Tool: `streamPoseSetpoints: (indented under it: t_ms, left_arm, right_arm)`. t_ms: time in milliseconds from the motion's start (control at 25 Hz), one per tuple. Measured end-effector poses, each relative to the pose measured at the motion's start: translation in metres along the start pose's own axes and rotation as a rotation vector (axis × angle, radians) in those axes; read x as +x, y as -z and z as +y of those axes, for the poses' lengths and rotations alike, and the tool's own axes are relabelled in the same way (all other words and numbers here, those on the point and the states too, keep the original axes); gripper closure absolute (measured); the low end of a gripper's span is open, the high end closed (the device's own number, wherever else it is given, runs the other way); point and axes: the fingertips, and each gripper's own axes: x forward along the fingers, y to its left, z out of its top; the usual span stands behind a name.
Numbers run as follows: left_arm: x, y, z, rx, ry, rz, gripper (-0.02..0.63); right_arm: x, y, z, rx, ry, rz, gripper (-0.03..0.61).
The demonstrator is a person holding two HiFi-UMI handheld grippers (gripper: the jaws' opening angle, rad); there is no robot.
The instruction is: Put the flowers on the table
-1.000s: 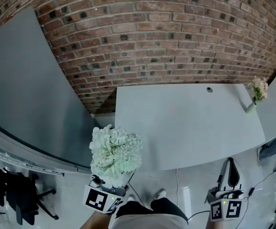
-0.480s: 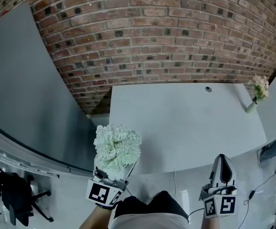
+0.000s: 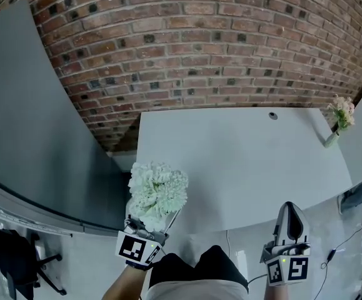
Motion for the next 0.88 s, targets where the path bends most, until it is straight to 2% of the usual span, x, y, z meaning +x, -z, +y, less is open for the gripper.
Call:
streamPoseSetpoints:
  t_ms: [400,720,880]
  left_arm:
    - [0.018,0.039,-0.002,-0.008,0.024,0.004,0.262]
    - [0.029,0.054,-0.006,0.001,0.047,0.001,0.262]
    - [0.037,0.056,-0.008,-0.019,0.051,-0.002,0.262]
  right_arm:
    - [-0.001,0.03,-0.018,-0.004,0.057,0.007,0.561]
    - [-0.009,0.043,-0.026,0.002,0.08,0.014,0.561]
    - [-0.016,0.051,-0.034,0.009,0.095,0.02,0.561]
